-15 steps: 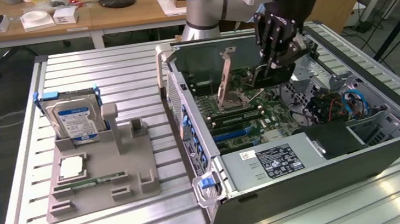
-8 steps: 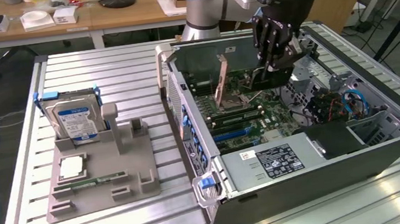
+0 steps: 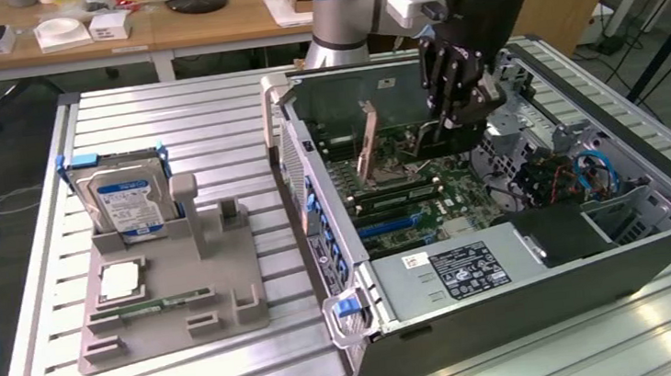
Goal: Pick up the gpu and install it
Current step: 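Insert the gpu into the slot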
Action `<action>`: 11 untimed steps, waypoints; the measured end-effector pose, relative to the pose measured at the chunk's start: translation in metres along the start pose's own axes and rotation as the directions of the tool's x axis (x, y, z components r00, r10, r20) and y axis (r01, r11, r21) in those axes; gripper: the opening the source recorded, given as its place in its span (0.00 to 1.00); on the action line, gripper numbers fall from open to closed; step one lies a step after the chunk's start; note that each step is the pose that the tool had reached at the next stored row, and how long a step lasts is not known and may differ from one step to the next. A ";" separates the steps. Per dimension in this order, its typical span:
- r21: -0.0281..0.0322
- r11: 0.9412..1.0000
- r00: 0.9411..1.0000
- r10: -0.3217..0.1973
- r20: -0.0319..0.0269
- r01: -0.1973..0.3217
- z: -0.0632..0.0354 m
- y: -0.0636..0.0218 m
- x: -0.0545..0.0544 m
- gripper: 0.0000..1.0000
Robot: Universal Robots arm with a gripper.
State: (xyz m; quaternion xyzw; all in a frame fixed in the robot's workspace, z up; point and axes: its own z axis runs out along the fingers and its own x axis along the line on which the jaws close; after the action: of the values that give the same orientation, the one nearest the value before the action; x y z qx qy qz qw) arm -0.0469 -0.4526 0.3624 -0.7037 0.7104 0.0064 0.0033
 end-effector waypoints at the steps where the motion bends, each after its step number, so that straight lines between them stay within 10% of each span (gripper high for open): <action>1: 0.000 1.000 1.000 0.000 0.000 0.000 0.0018 0.0007 0.000 0.26; 11: 0.000 1.000 1.000 0.000 -0.003 0.000 0.0200 0.0121 0.001 0.26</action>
State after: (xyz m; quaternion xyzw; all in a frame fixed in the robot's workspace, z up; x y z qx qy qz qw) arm -0.0591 -0.4529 0.3425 -0.7037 0.7104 0.0055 0.0023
